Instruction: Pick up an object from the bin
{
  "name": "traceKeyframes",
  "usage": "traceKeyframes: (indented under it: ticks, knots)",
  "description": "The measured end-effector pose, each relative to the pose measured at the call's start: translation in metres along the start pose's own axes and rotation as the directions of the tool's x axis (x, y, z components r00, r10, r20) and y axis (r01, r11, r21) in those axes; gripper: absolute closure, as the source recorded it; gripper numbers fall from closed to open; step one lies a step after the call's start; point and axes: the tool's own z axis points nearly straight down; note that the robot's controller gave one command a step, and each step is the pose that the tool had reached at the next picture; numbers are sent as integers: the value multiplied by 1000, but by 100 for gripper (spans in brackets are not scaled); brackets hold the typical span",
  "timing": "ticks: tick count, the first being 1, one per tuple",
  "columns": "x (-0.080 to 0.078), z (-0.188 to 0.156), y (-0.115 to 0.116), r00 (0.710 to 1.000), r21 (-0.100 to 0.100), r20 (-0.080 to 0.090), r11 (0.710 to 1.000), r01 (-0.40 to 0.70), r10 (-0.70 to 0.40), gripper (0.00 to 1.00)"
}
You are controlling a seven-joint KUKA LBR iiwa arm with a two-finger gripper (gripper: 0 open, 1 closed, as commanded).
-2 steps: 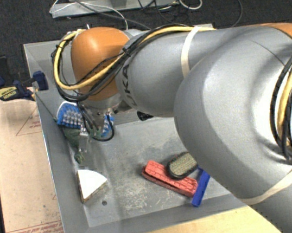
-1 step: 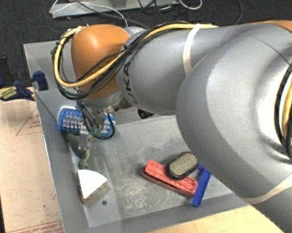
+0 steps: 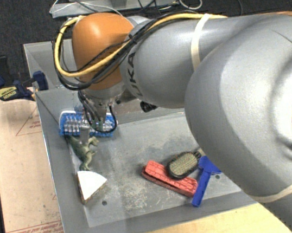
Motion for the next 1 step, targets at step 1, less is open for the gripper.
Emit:
traceKeyframes:
  ticks: [1]
  knots:
    - [0, -24, 1, 1000, -3, 3, 1000, 1, -1, 100]
